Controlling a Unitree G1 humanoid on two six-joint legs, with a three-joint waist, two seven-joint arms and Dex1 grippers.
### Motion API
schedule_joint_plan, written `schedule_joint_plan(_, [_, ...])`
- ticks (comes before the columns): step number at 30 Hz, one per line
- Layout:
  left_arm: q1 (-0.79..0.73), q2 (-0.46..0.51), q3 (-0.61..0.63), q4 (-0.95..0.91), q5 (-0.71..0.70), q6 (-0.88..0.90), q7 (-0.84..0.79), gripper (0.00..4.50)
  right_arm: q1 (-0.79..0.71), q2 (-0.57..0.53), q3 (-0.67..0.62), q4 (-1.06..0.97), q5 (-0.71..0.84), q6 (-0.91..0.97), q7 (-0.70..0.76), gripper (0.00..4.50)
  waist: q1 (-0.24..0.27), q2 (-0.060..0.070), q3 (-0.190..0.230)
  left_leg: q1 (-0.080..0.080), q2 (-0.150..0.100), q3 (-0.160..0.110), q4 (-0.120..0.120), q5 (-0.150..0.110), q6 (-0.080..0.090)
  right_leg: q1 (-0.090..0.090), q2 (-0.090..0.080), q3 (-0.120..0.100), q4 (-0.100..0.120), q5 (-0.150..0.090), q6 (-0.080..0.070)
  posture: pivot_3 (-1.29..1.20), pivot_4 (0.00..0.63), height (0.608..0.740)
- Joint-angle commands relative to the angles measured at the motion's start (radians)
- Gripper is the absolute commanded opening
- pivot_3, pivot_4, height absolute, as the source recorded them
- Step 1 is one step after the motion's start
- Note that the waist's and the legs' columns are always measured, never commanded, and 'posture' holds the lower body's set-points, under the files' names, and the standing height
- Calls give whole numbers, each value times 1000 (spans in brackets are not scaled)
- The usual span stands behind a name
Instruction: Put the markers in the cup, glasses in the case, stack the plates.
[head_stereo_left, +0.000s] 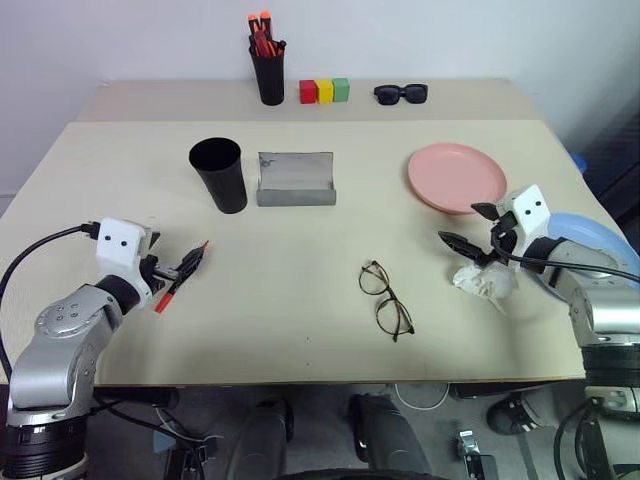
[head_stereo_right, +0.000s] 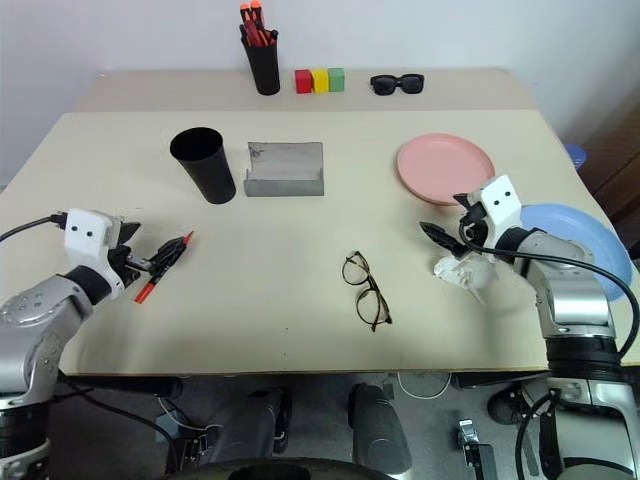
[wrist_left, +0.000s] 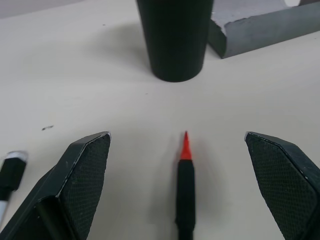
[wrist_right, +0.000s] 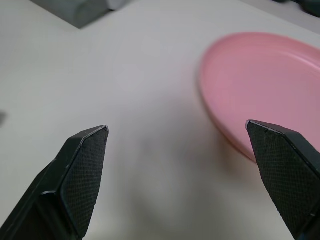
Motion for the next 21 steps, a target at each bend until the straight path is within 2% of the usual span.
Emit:
schedule_joint_plan(1, [-46, 17, -25, -42, -6, 51, 8, 4426, -28, 32, 23, -125, 23, 26, -10, 4500, 0, 0, 0, 0, 0, 0, 0, 0, 0, 0, 0, 0, 0, 0, 0, 0, 150, 740])
schedule_joint_plan(3, [-61, 21, -34, -34, -6, 80, 10, 4426, -19, 57, 43, -177, 25, 44, -19, 4500, 0, 0, 0, 0, 0, -1, 0, 0, 0, 0, 1, 0, 1, 1, 2, 0, 150, 740])
schedule_joint_plan(5, [-123, 8, -50, -22, -19, 204, 53, 4477, -16, 86, 74, -239, 37, 72, -23, 4500, 0, 0, 0, 0, 0, -1, 0, 0, 0, 0, 1, 0, 1, 1, 2, 0, 150, 740])
schedule_joint_plan(10, [-219, 56, -130, -8, 18, 444, 107, 4477, 19, 142, 153, -398, 53, 146, -39, 4500, -1, 0, 0, 0, -1, -3, 1, 0, 0, 0, 1, -1, 1, 2, 4, 0, 150, 740])
schedule_joint_plan(16, [-349, 130, -145, 27, -46, 837, 86, 4477, 63, 173, 272, -512, 50, 177, -31, 4500, -4, -1, 0, 0, -1, -5, 1, 0, 0, 0, 2, -3, 2, 2, 4, 0, 150, 740])
schedule_joint_plan(21, [-380, 165, -165, 35, -62, 964, 67, 4477, 88, 187, 306, -541, 48, 184, -37, 4500, -3, -1, 0, 0, -1, -5, 1, 0, 0, 0, 1, -3, 3, 2, 4, 0, 150, 740])
